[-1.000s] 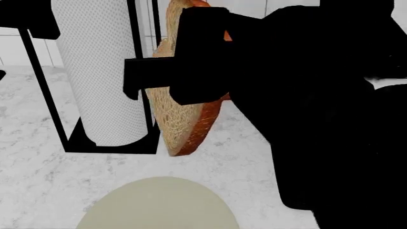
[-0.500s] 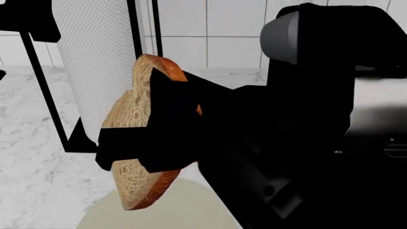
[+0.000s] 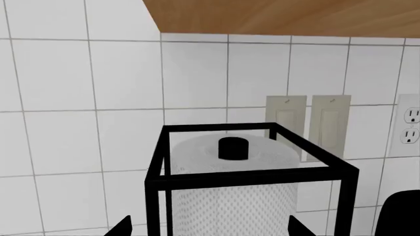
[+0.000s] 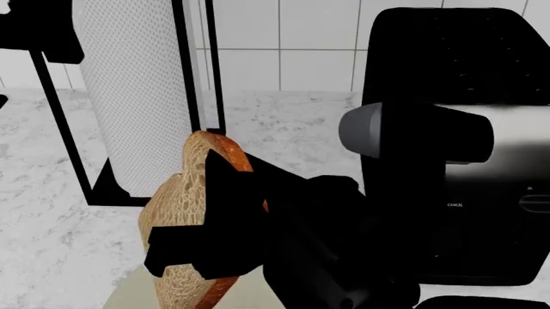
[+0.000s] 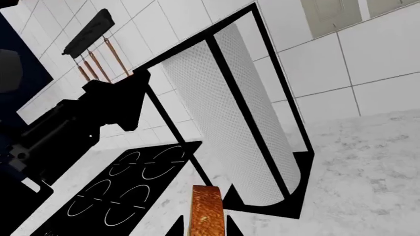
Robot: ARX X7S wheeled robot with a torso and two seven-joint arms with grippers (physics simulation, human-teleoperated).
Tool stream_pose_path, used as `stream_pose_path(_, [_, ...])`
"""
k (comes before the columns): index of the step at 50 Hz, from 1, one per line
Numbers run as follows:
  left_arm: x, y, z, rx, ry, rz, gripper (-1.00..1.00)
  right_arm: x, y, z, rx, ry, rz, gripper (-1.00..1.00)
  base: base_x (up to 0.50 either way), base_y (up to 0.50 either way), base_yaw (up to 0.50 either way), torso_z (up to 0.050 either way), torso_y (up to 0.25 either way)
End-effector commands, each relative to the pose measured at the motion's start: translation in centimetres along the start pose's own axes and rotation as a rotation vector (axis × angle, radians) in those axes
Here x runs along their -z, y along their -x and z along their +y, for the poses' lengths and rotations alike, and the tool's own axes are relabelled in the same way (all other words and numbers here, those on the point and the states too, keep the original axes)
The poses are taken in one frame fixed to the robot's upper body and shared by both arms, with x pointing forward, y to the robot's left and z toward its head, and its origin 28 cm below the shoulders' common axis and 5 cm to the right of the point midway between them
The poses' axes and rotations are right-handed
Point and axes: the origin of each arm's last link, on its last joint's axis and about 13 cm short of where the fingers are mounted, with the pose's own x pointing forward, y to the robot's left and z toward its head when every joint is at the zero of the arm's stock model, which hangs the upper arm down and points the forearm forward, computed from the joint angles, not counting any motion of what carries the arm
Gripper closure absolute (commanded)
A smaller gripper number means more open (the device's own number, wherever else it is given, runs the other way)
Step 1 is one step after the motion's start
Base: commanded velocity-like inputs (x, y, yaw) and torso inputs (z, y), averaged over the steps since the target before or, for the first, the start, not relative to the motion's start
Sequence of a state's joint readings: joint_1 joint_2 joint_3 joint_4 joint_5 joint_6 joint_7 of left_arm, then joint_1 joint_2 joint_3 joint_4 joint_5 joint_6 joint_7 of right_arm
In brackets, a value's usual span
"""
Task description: Place the toasted item on a plate.
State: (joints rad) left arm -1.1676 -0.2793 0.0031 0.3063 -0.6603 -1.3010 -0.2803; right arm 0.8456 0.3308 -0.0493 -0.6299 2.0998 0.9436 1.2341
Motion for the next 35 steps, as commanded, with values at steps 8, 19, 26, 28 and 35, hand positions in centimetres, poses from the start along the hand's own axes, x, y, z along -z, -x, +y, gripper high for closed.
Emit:
stream_pose_path(8, [0.3, -0.1, 0.0, 0.0, -0.003, 0.006, -1.0, 1.9, -0.7, -1.6, 0.022, -0.037, 0.029, 1.0, 0.0, 0.0, 0.0, 0.0, 0.0])
stream_pose_path(19, [0.5, -0.3, 0.0, -0.001, -0.001, 0.01, -1.0, 3.0, -0.8, -2.2, 0.038, -0.045, 0.053, 1.0, 0.0, 0.0, 0.0, 0.0, 0.0])
stream_pose_path(26, [0.6, -0.2, 0.1, -0.003, -0.005, 0.009, -1.0, 3.8, -1.1, -2.8, 0.052, -0.053, 0.068, 1.0, 0.0, 0.0, 0.0, 0.0, 0.0])
stream_pose_path(28, [0.5, -0.2, 0.1, -0.004, -0.002, 0.009, -1.0, 3.9, -1.1, -2.9, 0.053, -0.057, 0.07, 1.0, 0.0, 0.0, 0.0, 0.0, 0.0])
stream_pose_path(35, [0.7, -0.2, 0.1, -0.004, -0.002, 0.011, -1.0, 4.5, -1.2, -3.3, 0.057, -0.069, 0.078, 1.0, 0.0, 0.0, 0.0, 0.0, 0.0])
